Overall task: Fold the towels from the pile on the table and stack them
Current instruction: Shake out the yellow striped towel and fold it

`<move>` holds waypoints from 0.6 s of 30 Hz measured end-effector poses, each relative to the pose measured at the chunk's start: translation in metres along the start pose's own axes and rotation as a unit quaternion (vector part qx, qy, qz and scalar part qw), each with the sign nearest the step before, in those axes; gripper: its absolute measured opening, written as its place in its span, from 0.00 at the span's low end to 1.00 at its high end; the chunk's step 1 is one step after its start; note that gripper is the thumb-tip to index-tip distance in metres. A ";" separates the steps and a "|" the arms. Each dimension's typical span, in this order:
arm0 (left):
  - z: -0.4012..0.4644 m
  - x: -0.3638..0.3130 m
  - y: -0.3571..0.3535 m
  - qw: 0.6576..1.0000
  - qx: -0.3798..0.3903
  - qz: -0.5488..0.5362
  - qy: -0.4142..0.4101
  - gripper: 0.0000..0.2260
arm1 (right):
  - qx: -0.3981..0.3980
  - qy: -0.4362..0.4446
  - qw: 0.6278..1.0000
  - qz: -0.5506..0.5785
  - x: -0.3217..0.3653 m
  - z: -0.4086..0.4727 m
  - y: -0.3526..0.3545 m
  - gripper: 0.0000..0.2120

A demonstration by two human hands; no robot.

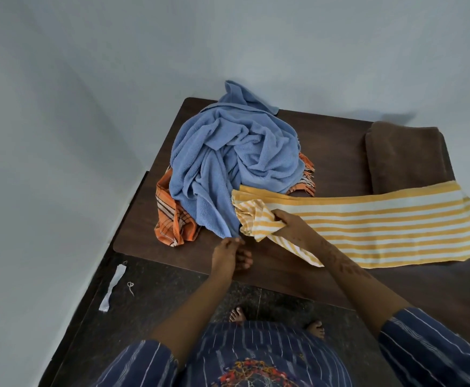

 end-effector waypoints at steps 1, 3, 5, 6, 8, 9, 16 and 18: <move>-0.001 0.002 -0.009 0.997 0.034 -0.029 0.060 0.09 | 0.032 -0.023 0.999 0.012 -0.002 -0.001 0.000 0.20; -0.006 0.000 -0.030 0.981 0.110 -0.092 0.131 0.11 | 0.120 -0.057 0.991 0.004 -0.003 -0.006 -0.005 0.28; -0.005 -0.006 -0.041 0.970 0.121 -0.158 0.143 0.11 | 0.183 -0.062 0.981 -0.014 -0.001 -0.008 -0.010 0.33; -0.003 -0.010 -0.040 0.971 0.112 -0.164 0.131 0.10 | 0.189 -0.062 0.980 -0.010 0.003 -0.009 -0.011 0.34; 0.002 -0.015 -0.035 0.979 0.116 -0.135 0.097 0.07 | 0.184 -0.069 0.980 0.011 0.007 -0.008 -0.013 0.37; 0.004 -0.016 -0.031 0.982 0.130 -0.113 0.083 0.06 | 0.187 -0.076 0.979 0.010 0.008 -0.008 -0.014 0.40; 0.002 -0.010 -0.013 0.974 0.208 0.074 0.054 0.18 | 0.196 -0.152 0.967 0.053 0.025 -0.012 -0.005 0.30; 0.006 -0.015 -0.013 0.970 0.167 0.174 0.003 0.21 | 0.077 -0.129 0.988 -0.032 0.031 0.003 -0.008 0.30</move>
Point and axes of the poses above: each hand's wrist, its own z-axis towards the middle knuckle, its own y-axis out of the back of the hand, x = y × z, the point moved 4 cm from there along z, towards the middle knuckle, and after that the axes turned 9 degrees about y, right-handed, at the moved point
